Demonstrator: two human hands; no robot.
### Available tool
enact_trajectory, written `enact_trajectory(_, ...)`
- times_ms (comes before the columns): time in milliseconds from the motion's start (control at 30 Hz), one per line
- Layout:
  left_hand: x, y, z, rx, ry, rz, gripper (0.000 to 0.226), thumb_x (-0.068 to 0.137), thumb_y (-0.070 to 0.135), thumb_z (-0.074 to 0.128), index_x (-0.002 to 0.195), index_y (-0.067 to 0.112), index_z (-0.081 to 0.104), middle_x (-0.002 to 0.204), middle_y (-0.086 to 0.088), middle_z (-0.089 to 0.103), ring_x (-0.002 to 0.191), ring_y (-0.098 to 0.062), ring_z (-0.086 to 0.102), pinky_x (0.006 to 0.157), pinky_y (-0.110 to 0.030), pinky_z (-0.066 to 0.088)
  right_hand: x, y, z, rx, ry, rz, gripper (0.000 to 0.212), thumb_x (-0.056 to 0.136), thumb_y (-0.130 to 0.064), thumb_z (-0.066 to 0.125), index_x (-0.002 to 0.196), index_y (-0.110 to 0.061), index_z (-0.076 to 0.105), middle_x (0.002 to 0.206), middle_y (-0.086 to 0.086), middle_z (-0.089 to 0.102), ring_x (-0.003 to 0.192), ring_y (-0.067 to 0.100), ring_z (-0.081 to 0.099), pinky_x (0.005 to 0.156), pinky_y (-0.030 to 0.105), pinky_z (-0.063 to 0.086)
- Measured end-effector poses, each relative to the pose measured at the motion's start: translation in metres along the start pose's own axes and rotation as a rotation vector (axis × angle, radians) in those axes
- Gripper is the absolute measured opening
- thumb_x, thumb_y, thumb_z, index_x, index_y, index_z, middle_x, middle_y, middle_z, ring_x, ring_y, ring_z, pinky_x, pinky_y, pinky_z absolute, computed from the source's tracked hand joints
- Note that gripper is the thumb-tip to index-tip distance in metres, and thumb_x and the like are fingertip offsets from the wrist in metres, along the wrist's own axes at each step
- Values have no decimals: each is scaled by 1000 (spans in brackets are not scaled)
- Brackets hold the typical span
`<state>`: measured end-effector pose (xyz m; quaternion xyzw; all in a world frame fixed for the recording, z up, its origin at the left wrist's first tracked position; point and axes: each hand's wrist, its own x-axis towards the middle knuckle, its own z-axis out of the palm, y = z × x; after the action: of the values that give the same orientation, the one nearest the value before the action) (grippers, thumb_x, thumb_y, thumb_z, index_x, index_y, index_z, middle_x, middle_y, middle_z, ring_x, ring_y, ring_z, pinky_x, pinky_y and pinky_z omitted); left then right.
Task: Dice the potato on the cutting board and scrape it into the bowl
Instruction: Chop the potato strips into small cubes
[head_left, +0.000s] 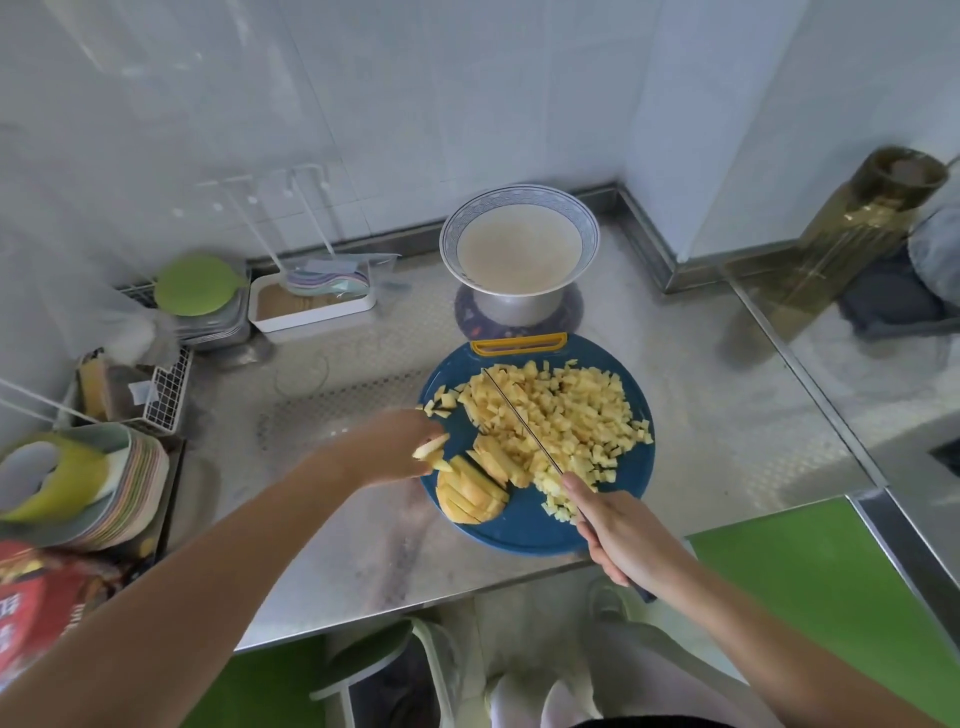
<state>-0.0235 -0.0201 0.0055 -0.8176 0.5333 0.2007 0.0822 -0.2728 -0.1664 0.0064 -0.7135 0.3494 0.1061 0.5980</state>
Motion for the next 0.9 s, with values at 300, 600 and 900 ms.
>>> enact_trajectory(300, 7, 54, -3, 215, -99, 130, 42, 94, 13, 48, 135, 17, 46, 127, -6, 50, 112, -23, 54, 86, -34, 49, -4, 7, -2, 17, 11, 17, 65, 93, -66, 37, 59, -11, 32, 40, -2, 25, 34, 15, 23, 61, 39, 29)
enact_trajectory(600, 3, 45, 4, 38, -48, 170, 81, 82, 29, 72, 147, 18, 26, 146, -1, 34, 132, -17, 36, 104, -27, 33, -7, 13, -2, 48, 38, 26, 65, 82, -74, 37, 58, -13, 30, 40, -4, 24, 35, 14, 22, 56, 37, 27)
enact_trajectory(900, 19, 26, 24, 191, -71, 362, 120, 65, 56, 78, 153, 23, 4, 160, 0, 13, 147, -20, 7, 111, -24, -8, -12, 18, 6, 90, 83, 48, 62, 91, -66, 39, 60, -13, 27, 38, -6, 22, 33, 12, 20, 55, 34, 22)
